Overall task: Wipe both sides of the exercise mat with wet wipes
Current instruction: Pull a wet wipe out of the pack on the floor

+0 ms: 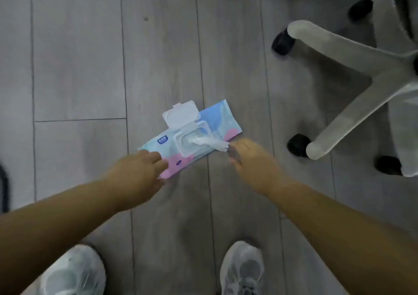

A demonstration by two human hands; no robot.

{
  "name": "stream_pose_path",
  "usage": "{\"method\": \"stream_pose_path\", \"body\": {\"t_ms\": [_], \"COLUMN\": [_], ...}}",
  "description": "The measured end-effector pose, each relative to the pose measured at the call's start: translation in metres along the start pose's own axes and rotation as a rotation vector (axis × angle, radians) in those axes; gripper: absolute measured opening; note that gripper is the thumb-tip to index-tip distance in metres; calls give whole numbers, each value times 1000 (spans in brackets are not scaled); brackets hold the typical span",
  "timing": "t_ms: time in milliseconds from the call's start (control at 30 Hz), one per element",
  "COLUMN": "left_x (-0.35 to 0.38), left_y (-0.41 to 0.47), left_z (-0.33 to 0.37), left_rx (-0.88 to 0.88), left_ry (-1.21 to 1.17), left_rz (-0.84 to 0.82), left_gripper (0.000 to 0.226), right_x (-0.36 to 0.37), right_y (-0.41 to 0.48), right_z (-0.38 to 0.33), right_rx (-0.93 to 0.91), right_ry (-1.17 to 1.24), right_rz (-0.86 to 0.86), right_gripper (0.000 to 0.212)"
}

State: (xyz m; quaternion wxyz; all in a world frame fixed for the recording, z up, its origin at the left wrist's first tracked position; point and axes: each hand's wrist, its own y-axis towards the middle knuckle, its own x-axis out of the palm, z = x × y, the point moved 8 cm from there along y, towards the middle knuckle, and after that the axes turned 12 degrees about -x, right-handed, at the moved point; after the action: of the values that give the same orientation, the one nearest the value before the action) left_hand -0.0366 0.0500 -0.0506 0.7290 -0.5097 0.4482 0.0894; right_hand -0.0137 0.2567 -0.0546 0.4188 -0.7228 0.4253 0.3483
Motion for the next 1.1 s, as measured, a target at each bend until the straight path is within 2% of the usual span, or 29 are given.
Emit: {"method": "stream_pose_path", "body": {"t_ms": [167,267,333,533,667,733,833,867,933,1100], "left_x": [-9,-18,-19,-18,-11,-6,-4,-2,-2,-5], "left_y": [52,63,71,93,85,83,81,81,79,76], "left_z": [7,20,22,19,11,7,4,3,0,-15], "left_rx": [168,250,241,40,20,44,37,31,16,-36], "left_ry": [-4,32,52,26,-83,-55,-33,-36,-38,-42], "left_rz": [380,465,475,368,427,424,408,406,418,425], "left_gripper": [38,42,43,55,55,54,53,53,52,51], "right_x": [26,27,30,28,21,13,6,7,12,4], "right_y": [34,49,53,35,15,14,19,21,23,20], "right_z": [7,10,11,27,43,43,29,24,17,22], "right_rx": [-132,-193,-177,123,387,433,429,420,414,372], "right_ry": [-52,-105,-43,451,925,1134,1614,1700,1593,887], "right_rz": [57,92,92,193,306,370,496,496,438,340], "right_gripper": [42,26,20,12,14,19,29,31,31,31]}}
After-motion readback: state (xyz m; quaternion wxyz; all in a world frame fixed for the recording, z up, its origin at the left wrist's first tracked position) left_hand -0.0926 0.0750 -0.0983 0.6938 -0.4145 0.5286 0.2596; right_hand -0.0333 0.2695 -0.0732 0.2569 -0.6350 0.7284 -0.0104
